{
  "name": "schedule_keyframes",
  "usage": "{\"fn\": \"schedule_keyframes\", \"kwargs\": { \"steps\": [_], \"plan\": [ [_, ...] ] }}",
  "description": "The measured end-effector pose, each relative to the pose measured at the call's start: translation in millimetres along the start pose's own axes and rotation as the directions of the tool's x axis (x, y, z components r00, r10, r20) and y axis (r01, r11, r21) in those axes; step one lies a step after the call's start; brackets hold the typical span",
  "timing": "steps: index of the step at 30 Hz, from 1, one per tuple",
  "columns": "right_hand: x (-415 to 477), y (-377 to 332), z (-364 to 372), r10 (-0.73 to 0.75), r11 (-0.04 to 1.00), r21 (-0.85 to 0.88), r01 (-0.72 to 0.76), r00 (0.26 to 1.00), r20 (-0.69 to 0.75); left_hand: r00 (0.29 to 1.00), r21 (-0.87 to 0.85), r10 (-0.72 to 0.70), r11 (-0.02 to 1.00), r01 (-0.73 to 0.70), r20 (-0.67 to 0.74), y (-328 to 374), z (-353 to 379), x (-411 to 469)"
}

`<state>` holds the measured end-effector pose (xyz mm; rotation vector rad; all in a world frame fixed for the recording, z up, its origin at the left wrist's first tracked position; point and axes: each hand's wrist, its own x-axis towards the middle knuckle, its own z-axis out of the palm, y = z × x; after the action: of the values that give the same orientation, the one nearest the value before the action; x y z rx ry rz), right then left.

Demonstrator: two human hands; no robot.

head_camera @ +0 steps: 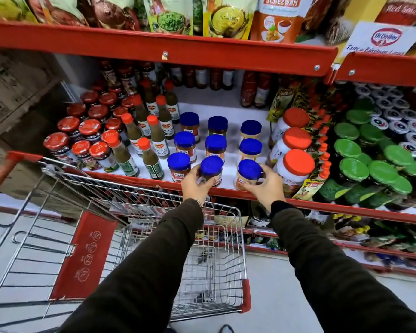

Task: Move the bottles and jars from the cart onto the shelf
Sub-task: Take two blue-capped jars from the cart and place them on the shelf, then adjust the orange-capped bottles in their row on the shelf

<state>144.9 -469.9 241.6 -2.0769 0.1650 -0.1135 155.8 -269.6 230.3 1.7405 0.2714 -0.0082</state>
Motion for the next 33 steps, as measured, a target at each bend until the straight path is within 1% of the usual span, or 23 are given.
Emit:
{"fn": "schedule_keyframes", "kwargs": {
  "steps": [2,6,9,11,13,14,16,20,24,29,31,33],
  "plan": [
    [-1,-3,1,0.000,1.000,0.004,0.000,1.000,0.002,1.000,0.012,-0.004,1.000,0.004,0.010,-1,0,1],
    [-8,-8,1,-0.008,0.999,-0.031,0.009,0.999,0.033,0.999,0.088,0.009,0.996,-0.013,0.043,0,-2,-2],
    [-21,-13,2,-0.089,0.992,-0.091,0.089,0.996,0.008,0.997,0.102,0.031,0.994,-0.038,0.077,-3,-12,-13],
    [-34,-17,7,-0.182,0.958,-0.233,0.167,0.982,-0.044,0.996,0.131,0.068,0.989,-0.074,0.054,-8,-23,-25],
    [-44,-23,16,-0.271,0.887,-0.409,0.215,0.959,-0.084,0.986,0.191,0.166,0.967,-0.167,0.016,-15,-37,-37],
    [-48,-29,22,-0.299,0.852,-0.470,0.229,0.951,-0.078,0.975,0.233,0.224,0.948,-0.218,0.002,-18,-45,-42],
    [-53,-42,37,-0.315,0.809,-0.533,0.247,0.948,-0.037,0.951,0.339,0.308,0.897,-0.283,-0.022,-22,-63,-49],
    [-52,-72,72,-0.307,0.816,-0.503,0.284,0.951,0.037,0.907,0.537,0.421,0.772,-0.341,-0.030,-23,-104,-44],
    [-47,-103,110,-0.352,0.806,-0.469,0.361,0.930,0.112,0.893,0.609,0.446,0.723,-0.325,-0.053,-20,-149,-29],
    [-36,-145,154,-0.379,0.820,-0.425,0.383,0.920,0.098,0.873,0.598,0.474,0.736,-0.317,-0.119,-12,-198,-5],
    [-29,-160,171,-0.366,0.832,-0.417,0.366,0.927,0.083,0.884,0.530,0.443,0.791,-0.306,-0.150,-8,-212,7],
    [-23,-172,185,-0.313,0.884,-0.340,0.322,0.946,0.084,0.916,0.410,0.369,0.868,-0.279,-0.156,-4,-223,21]
  ]
}}
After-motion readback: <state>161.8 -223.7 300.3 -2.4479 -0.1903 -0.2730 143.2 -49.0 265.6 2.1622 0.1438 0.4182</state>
